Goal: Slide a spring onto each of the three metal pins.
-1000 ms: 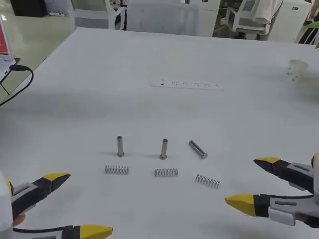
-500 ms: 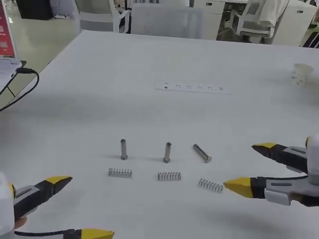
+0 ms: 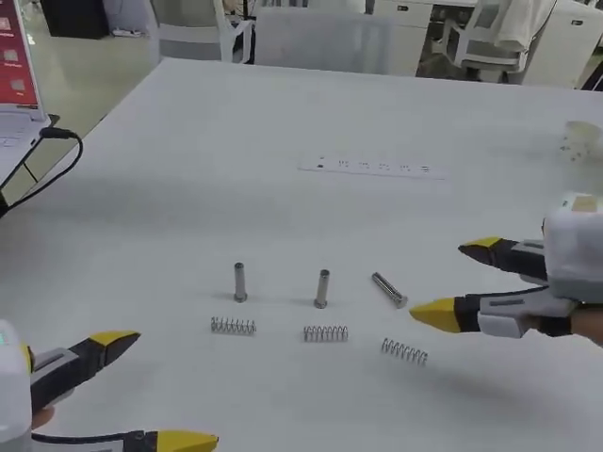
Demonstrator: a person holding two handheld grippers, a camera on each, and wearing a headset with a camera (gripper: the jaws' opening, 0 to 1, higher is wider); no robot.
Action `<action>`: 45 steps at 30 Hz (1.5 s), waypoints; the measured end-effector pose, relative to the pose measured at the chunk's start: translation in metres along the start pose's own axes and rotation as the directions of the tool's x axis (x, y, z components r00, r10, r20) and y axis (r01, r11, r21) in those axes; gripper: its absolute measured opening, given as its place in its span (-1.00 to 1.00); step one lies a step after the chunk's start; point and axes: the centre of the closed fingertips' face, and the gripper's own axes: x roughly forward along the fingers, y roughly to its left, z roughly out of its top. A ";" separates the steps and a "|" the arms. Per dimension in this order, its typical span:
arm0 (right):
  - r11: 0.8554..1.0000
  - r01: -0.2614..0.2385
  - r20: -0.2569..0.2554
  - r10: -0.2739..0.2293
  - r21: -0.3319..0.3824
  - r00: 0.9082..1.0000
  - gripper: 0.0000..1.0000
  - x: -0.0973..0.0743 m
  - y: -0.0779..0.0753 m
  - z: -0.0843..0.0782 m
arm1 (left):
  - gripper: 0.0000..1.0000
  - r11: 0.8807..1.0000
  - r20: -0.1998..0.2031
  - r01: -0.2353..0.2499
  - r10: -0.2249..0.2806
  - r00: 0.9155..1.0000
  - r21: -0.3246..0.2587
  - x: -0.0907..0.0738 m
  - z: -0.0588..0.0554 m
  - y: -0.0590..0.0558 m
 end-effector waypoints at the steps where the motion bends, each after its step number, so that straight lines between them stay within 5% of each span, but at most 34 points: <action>1: 1.000 -0.003 -0.004 0.003 -0.003 1.000 0.50 0.004 -0.001 0.001 | 0.84 1.000 -0.001 -0.001 0.001 1.000 0.000 0.000 0.000 0.000; 21: 1.000 -0.013 -0.101 0.014 0.009 0.995 0.28 0.054 -0.014 0.000 | 0.82 1.000 -0.001 -0.008 0.008 1.000 -0.001 -0.001 0.000 0.002; 35: 1.000 0.011 -0.198 -0.006 0.024 0.980 -0.03 0.073 -0.021 -0.009 | 0.80 1.000 -0.002 -0.010 0.010 1.000 -0.002 -0.002 0.000 0.002; 45: 0.999 0.039 -0.273 -0.028 0.037 0.962 -0.28 0.082 -0.027 -0.019 | 0.79 1.000 -0.004 -0.007 0.007 1.000 -0.004 -0.001 0.000 0.002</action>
